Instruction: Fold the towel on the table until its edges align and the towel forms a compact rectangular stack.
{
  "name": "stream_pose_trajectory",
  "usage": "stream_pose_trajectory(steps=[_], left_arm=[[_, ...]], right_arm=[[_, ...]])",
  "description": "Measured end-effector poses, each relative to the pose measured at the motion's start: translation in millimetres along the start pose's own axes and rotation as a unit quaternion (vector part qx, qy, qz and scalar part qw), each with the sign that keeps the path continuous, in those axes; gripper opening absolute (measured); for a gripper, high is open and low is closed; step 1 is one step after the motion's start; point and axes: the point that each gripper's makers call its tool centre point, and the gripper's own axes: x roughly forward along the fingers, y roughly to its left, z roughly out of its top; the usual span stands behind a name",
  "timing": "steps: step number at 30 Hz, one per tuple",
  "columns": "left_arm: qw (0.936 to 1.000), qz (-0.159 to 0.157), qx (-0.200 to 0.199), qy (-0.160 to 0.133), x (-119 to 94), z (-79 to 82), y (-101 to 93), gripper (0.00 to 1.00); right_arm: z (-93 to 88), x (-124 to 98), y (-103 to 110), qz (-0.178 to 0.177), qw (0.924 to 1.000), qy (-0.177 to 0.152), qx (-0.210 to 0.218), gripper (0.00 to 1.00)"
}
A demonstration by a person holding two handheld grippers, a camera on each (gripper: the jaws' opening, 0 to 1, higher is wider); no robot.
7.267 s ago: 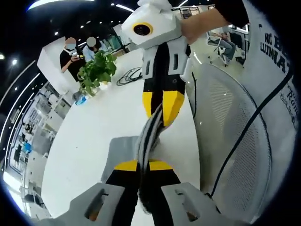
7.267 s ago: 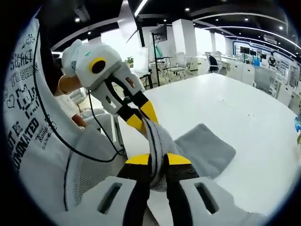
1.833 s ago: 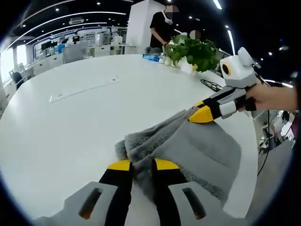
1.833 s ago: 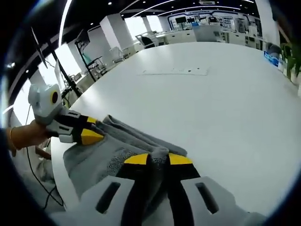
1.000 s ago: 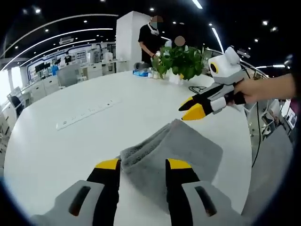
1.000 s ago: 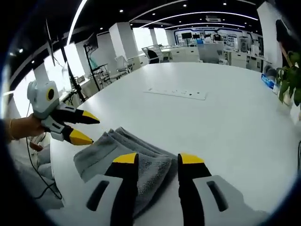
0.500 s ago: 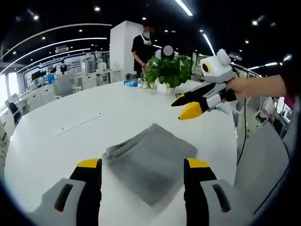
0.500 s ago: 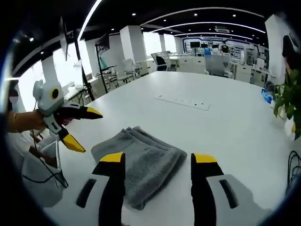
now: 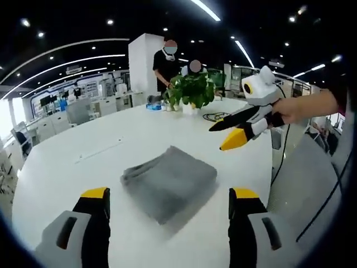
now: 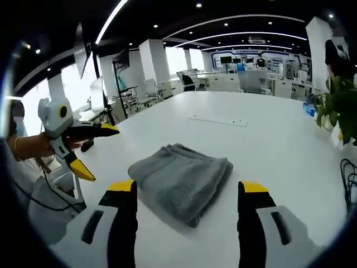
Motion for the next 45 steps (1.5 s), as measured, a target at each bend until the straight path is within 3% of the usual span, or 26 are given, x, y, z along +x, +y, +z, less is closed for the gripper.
stream_pose_trajectory(steps=[8, 10, 14, 22, 29, 35, 37, 45], left_arm=[[0.9998, 0.019, -0.01, 0.005, -14.4, -11.7, -5.8, 0.92], [0.999, 0.026, -0.036, -0.001, -16.2, -13.3, -7.9, 0.92], [0.999, 0.025, -0.036, 0.003, -17.0, -19.1, -21.4, 0.95], [0.9991, 0.019, -0.037, 0.014, -24.9, -28.2, -34.7, 0.98], [0.9977, 0.026, -0.061, 0.014, -27.4, -32.6, -32.3, 0.98], [0.9976, 0.022, -0.062, 0.019, -25.5, -36.0, -36.8, 0.97], [0.9974, 0.022, -0.066, 0.018, -25.9, -37.2, -37.7, 0.97], [0.9966, 0.026, -0.077, 0.015, -29.6, -40.3, -36.1, 0.97]], right_arm=[[-11.2, -24.6, 14.6, -0.012, 0.9996, -0.008, 0.023, 0.75], [-12.3, -30.2, 19.9, -0.014, 0.9996, -0.014, 0.018, 0.76], [-19.0, -39.2, 25.2, -0.023, 0.9996, -0.014, 0.006, 0.77], [-25.6, -43.6, 30.0, -0.033, 0.9986, -0.029, 0.03, 0.79], [-43.4, -45.6, 40.2, -0.037, 0.9968, -0.024, 0.067, 0.78], [-48.5, -50.2, 42.8, -0.045, 0.9958, -0.025, 0.076, 0.77], [-55.2, -51.9, 41.9, -0.049, 0.9948, -0.009, 0.089, 0.74], [-53.6, -56.3, 38.1, -0.056, 0.9953, -0.014, 0.077, 0.76]])
